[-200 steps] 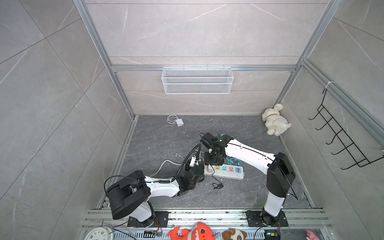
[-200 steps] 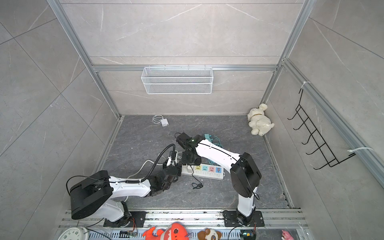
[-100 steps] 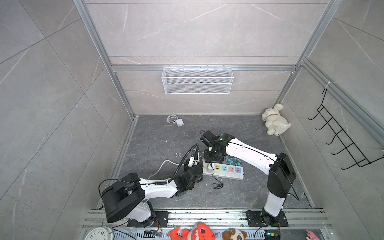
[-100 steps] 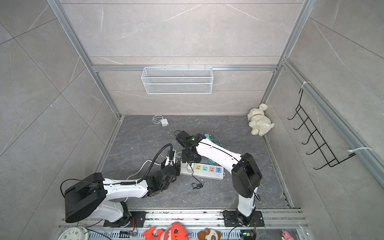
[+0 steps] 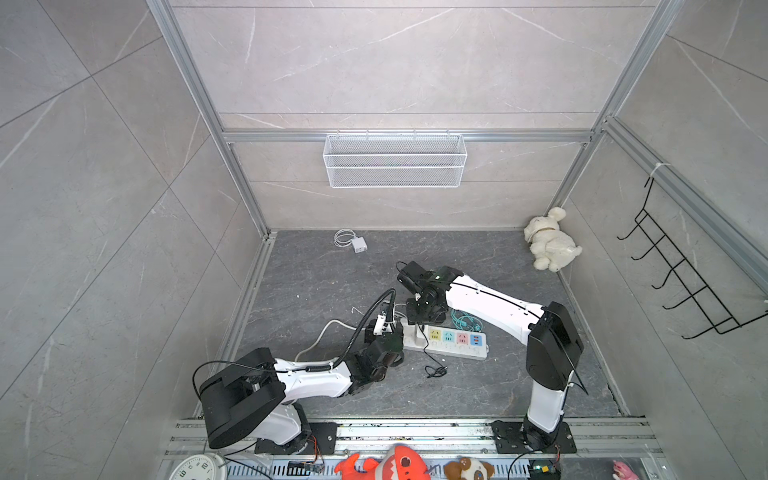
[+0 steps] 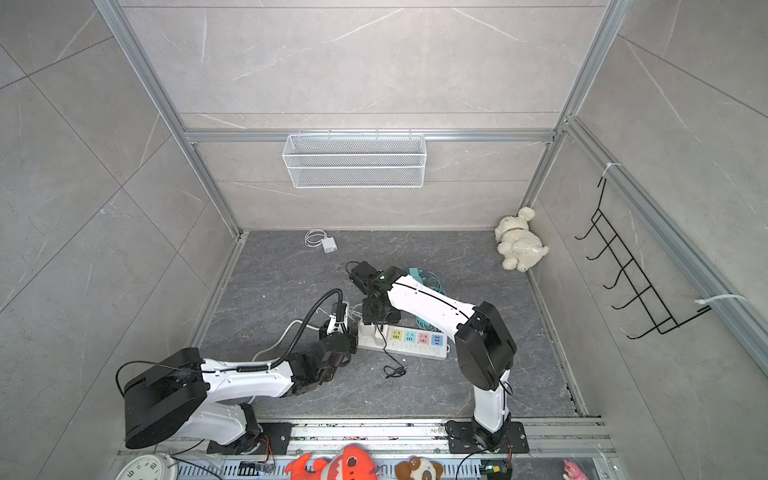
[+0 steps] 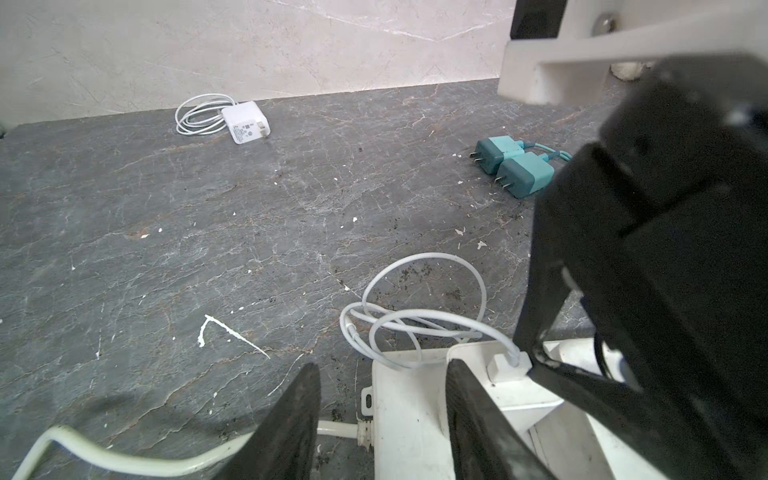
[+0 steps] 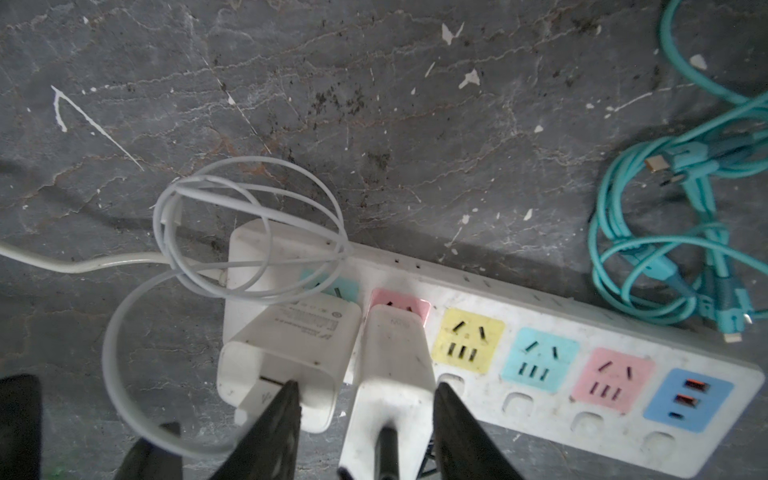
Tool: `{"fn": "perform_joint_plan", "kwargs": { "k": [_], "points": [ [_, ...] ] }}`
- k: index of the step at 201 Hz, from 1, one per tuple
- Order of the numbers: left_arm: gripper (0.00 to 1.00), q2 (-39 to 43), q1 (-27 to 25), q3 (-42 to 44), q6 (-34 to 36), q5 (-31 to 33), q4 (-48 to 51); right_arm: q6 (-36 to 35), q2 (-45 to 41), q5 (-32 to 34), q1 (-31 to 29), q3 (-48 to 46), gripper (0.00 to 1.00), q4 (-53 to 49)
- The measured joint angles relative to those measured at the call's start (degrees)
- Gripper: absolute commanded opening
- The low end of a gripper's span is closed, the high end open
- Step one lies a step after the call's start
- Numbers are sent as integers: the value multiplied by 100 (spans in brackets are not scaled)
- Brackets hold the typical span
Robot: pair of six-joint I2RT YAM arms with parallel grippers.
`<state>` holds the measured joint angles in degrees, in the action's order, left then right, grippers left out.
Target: Insert the plug
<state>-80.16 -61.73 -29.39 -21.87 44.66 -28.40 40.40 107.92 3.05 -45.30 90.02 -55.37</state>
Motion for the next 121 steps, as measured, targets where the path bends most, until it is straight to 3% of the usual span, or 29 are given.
{"fn": "perform_joint_plan", "kwargs": {
  "k": [121],
  "points": [
    [52,358,0,4,136,234,22,-35,-199,-7,26,-409,52,299]
  ]
}}
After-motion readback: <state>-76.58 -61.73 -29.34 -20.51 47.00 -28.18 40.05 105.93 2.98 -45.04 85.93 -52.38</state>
